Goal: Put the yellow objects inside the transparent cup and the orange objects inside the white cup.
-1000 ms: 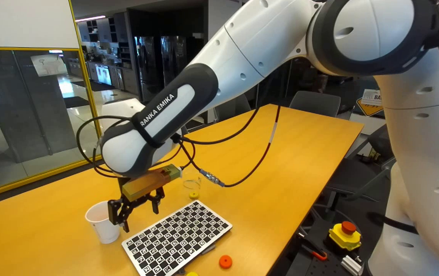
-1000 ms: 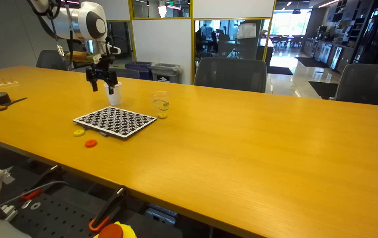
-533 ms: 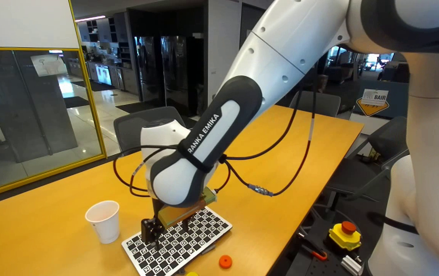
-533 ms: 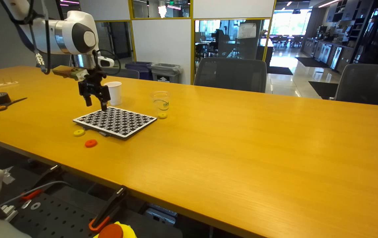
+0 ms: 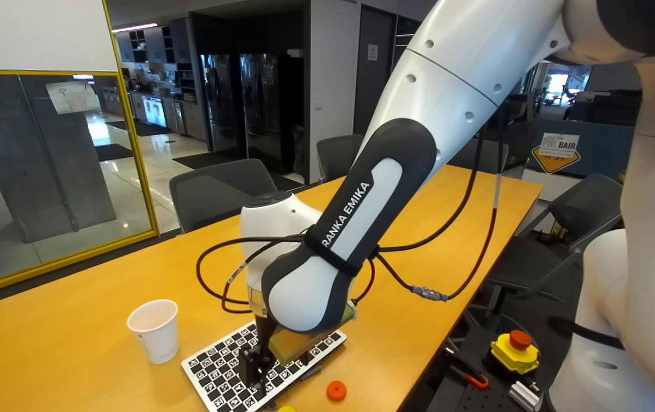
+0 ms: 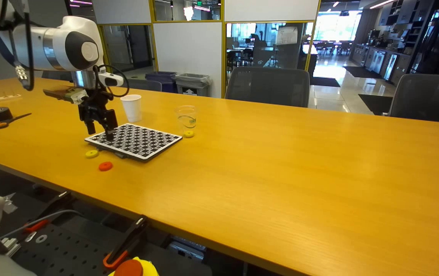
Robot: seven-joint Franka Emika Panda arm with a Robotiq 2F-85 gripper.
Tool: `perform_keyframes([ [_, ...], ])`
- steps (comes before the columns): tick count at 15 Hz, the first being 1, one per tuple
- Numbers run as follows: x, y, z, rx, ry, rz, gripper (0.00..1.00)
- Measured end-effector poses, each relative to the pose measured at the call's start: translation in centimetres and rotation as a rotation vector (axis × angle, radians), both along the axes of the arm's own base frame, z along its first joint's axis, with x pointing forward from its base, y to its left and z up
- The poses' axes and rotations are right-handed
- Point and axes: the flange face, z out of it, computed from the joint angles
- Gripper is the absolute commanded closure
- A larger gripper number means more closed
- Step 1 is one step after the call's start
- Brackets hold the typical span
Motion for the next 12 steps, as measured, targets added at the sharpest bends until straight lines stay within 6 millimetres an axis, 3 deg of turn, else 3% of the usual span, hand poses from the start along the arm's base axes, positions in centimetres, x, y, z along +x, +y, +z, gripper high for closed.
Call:
perform_keyframes([
  [12,-1.8,-0.1,-1.8,0.058,-0.035,-0.038,0.00],
])
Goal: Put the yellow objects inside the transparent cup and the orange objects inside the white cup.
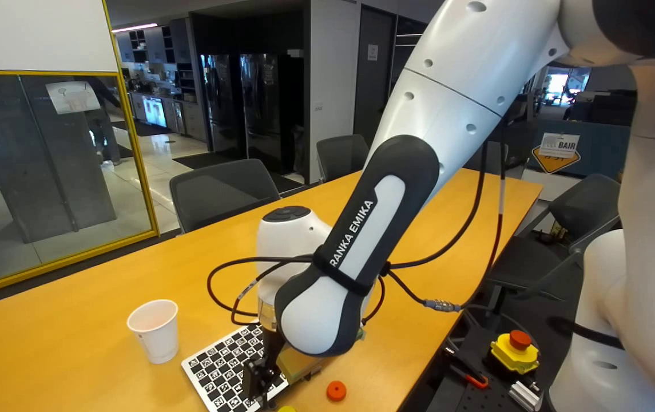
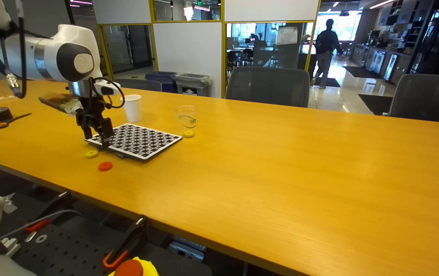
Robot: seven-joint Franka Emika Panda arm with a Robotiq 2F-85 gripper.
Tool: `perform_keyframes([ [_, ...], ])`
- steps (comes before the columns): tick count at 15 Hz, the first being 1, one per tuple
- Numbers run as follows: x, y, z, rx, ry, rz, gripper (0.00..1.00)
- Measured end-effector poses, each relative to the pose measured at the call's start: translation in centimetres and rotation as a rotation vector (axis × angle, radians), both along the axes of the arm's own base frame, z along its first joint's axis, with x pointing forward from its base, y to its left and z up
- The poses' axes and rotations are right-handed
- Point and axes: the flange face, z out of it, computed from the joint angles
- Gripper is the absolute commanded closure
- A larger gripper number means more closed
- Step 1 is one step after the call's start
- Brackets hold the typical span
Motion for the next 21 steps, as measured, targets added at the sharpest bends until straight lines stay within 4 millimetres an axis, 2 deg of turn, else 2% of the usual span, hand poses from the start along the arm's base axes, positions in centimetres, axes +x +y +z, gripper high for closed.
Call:
perform_keyframes([
  [6,-0.3,0.2,-1.3,0.005,-0.005,0.003,0.00],
  [11,-1.0,1.1,-2.0,0.006,-0.006,0.029,0.00],
  [16,-1.7,2.1,-2.2,0.005,-0.003,0.055,0.00],
  [21,-1.8,2.2,-2.4,0.004,-0.001,0.057,0.00],
])
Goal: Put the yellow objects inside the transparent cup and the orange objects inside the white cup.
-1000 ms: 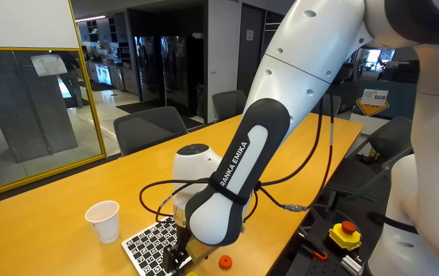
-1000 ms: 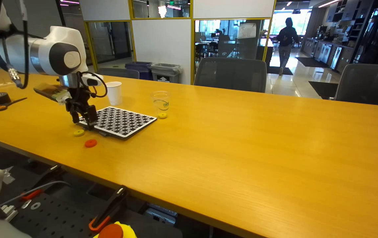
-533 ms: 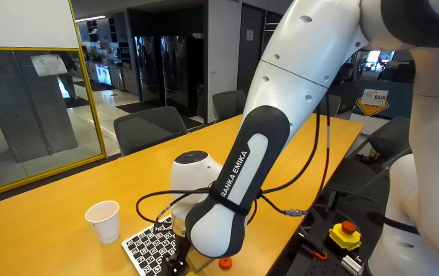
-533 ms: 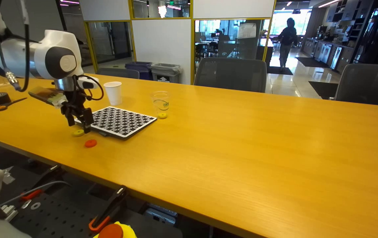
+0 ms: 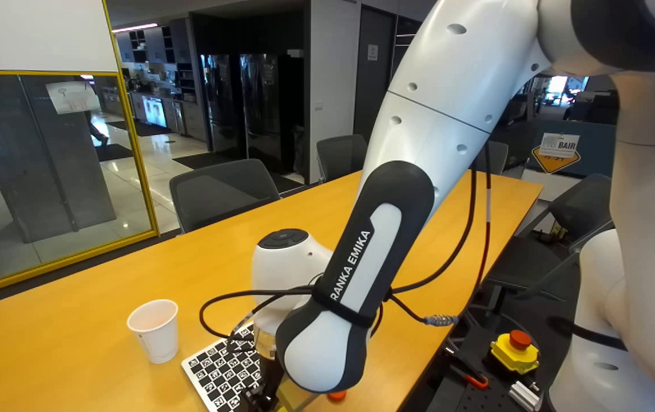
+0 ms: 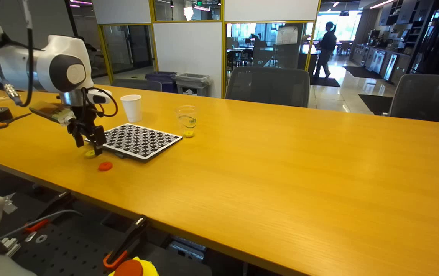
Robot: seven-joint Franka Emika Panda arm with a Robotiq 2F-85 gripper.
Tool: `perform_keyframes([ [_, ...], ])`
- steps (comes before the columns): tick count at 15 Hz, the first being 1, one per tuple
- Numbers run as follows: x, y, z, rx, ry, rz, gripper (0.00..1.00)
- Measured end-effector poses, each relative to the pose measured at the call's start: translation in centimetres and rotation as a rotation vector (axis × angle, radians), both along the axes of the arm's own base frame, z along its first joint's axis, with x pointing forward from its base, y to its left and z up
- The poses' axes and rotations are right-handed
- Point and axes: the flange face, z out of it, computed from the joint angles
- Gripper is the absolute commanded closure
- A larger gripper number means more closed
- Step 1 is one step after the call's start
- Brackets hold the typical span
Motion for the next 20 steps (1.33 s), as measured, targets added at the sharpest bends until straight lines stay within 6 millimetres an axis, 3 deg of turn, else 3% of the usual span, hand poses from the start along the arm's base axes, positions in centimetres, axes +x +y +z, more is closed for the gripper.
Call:
perform_keyframes([
  [8,-0.05,-0.28,-0.56,-0.008,0.010,-0.002,0.00],
  [9,-0.07,-0.29,-0.60,-0.008,0.011,-0.003,0.25],
  [11,-0.09,-0.28,-0.67,-0.012,0.010,0.002,0.32],
  [17,-0.03,-0.36,-0.68,-0.026,0.002,0.013,0.79],
  [20,0.02,-0.29,-0.42,-0.026,-0.002,0.011,0.76],
])
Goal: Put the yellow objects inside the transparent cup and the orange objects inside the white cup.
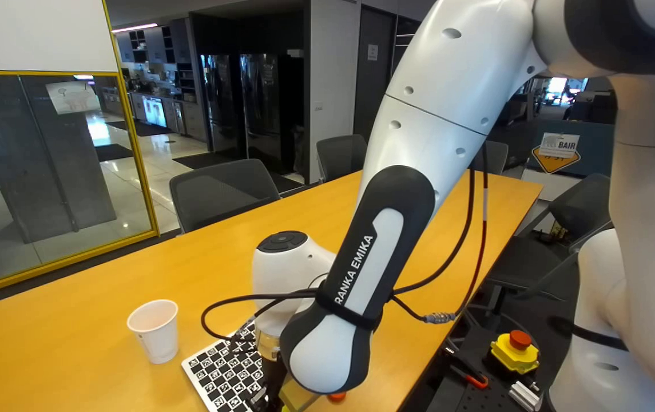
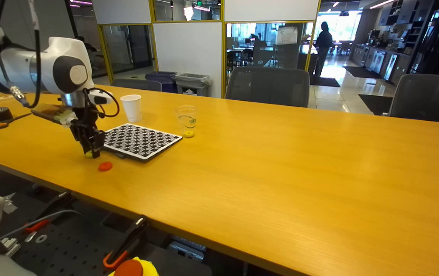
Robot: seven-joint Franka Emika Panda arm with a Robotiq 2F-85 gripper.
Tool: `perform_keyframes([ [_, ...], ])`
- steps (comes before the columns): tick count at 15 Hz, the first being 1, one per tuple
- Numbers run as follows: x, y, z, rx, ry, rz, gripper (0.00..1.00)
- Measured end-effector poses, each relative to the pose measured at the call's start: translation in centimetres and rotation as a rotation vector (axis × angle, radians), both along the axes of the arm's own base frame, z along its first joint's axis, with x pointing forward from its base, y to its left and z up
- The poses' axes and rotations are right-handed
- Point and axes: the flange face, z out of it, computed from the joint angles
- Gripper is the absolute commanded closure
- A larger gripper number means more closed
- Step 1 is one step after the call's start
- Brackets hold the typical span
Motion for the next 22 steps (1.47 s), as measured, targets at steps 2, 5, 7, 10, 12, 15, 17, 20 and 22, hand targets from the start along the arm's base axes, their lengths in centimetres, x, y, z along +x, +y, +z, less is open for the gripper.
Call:
perform_keyframes([
  [2,-0.2,0.3,0.0,0.001,0.000,0.006,0.76],
  [5,-0.6,0.7,0.3,-0.005,0.014,0.018,0.76],
  [7,-0.7,1.0,1.3,-0.025,0.018,0.010,0.76],
  [10,-0.3,0.9,4.4,-0.062,-0.018,-0.019,0.76],
  [12,0.8,0.0,6.9,-0.064,-0.060,-0.048,0.76],
  [15,3.7,-3.2,10.5,-0.048,-0.130,-0.123,0.76],
  [17,6.0,-6.2,12.1,-0.038,-0.165,-0.182,0.76],
  [20,9.5,-11.1,13.8,-0.035,-0.205,-0.247,0.76],
  [22,11.7,-14.2,14.6,-0.037,-0.226,-0.276,0.76],
])
